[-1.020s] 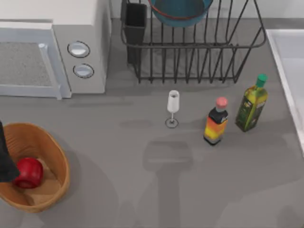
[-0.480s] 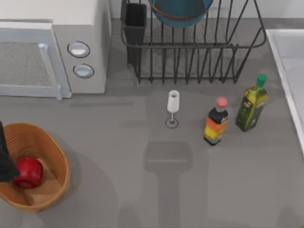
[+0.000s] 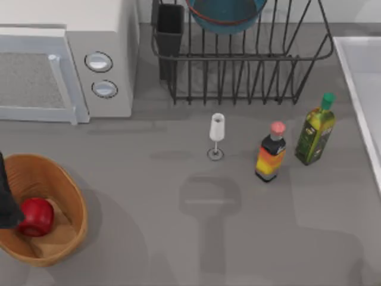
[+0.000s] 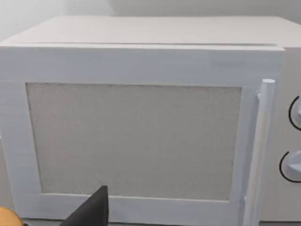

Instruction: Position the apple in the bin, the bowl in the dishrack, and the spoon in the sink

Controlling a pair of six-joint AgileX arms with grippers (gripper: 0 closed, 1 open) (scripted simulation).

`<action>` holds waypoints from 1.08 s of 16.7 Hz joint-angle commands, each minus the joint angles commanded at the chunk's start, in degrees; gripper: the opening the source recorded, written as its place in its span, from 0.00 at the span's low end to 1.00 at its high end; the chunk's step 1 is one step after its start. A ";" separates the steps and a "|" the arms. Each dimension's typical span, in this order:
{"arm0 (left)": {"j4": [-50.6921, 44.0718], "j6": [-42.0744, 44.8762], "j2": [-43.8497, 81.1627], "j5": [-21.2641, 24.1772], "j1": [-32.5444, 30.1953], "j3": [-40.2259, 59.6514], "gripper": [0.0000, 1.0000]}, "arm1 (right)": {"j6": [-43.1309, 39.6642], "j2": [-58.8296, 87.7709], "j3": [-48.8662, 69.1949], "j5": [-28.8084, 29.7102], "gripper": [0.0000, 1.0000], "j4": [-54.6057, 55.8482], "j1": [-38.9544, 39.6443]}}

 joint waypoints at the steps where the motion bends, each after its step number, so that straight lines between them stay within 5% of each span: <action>1: 0.00 0.00 0.00 0.00 0.00 0.00 1.00 | 0.01 0.03 0.03 0.00 0.00 -0.01 0.01; 8: 0.00 0.00 0.00 0.00 0.00 0.00 1.00 | 0.04 -0.65 -2.13 -0.03 0.00 1.54 -0.25; 18: 0.00 0.00 0.00 0.00 0.00 0.00 1.00 | 0.02 -7.76 -24.81 -0.01 0.00 16.78 0.12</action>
